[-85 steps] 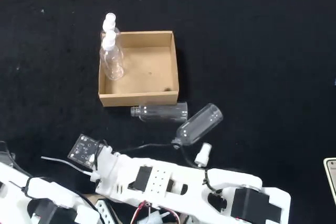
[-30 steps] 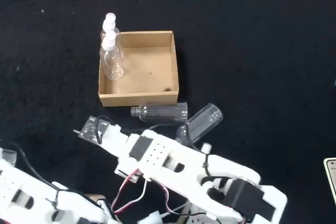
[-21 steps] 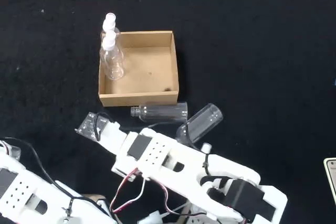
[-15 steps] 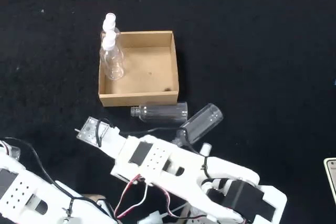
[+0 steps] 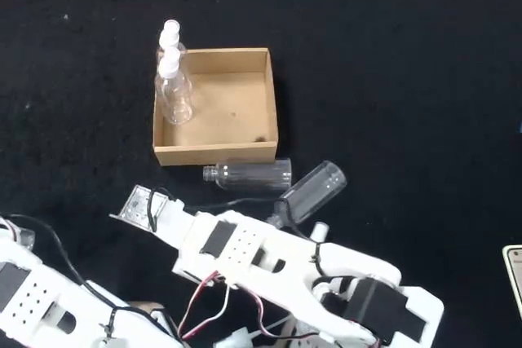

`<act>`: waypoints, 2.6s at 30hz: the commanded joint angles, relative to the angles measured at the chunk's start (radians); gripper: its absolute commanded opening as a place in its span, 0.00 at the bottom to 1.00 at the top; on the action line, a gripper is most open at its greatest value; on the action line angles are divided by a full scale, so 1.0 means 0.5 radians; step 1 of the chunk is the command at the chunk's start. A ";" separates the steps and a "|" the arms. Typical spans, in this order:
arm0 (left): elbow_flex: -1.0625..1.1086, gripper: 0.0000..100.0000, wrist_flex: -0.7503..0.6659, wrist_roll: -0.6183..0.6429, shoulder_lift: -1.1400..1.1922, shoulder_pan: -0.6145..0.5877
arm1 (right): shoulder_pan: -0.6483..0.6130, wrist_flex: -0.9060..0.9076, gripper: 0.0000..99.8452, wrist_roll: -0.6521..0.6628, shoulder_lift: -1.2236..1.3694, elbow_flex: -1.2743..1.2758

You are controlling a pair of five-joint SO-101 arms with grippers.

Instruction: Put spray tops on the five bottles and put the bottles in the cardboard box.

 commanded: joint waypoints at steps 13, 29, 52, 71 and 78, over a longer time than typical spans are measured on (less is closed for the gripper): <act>0.032 0.03 -0.006 -0.006 -0.043 0.121 | 0.865 1.826 0.06 0.285 -0.723 -1.060; 0.038 0.03 0.003 -0.021 -0.043 0.563 | 3.400 1.209 0.06 0.368 -0.137 -0.910; 0.097 0.03 0.003 -0.025 -0.043 0.631 | 3.323 1.516 0.30 2.096 0.480 -1.367; 0.087 0.03 0.003 -0.025 -0.043 0.628 | 3.409 1.132 0.31 4.121 0.499 -1.060; 0.084 0.03 0.003 -0.028 -0.043 0.628 | 3.382 0.669 0.30 4.115 0.480 -0.689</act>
